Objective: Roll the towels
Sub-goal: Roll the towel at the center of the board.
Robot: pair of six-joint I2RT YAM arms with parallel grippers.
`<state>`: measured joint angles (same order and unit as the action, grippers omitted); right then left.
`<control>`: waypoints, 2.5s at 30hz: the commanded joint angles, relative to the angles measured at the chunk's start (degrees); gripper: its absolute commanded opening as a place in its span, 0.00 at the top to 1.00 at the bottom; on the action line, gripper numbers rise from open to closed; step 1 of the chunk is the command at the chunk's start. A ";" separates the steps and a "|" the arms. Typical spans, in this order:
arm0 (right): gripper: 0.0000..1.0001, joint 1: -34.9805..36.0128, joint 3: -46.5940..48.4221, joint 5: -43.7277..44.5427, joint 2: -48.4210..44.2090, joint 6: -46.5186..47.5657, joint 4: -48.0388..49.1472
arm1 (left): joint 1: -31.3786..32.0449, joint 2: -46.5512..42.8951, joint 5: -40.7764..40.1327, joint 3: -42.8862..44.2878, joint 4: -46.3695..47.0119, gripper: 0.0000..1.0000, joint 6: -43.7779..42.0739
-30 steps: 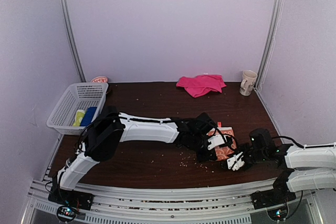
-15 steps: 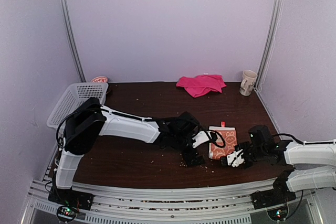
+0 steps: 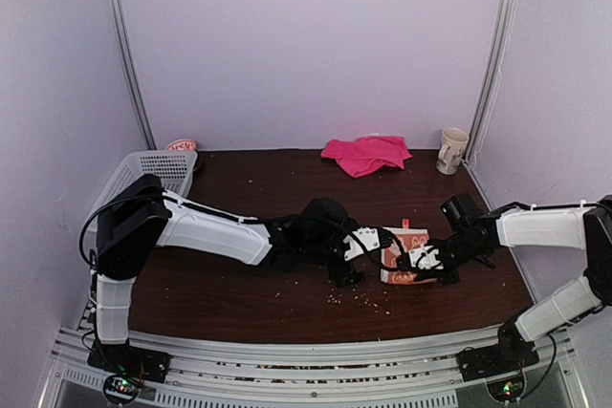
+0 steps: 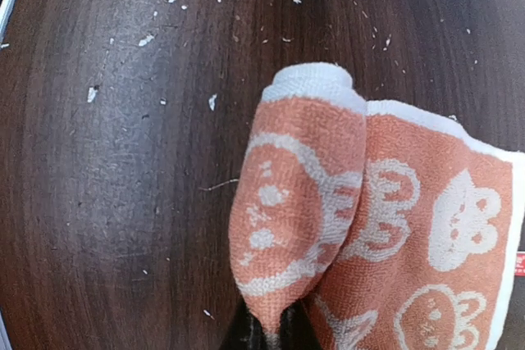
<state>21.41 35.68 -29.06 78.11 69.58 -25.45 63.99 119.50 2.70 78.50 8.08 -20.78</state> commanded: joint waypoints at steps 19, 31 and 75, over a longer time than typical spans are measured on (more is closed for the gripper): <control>0.98 -11.34 30.12 -15.67 32.88 6.69 -41.88 | 5.53 8.67 -10.34 -2.34 18.21 0.26 -31.08; 0.98 -12.31 37.66 -16.67 41.59 2.31 -46.89 | 5.46 14.36 -6.57 5.49 11.88 0.27 -34.07; 0.00 -8.45 44.64 -10.05 28.11 -9.05 -41.31 | 6.13 7.78 -12.92 2.78 -12.79 1.00 -3.41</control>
<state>13.80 83.94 -44.27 114.93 66.74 -74.76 69.38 129.25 -10.50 84.25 3.42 -32.29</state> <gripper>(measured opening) 0.999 0.057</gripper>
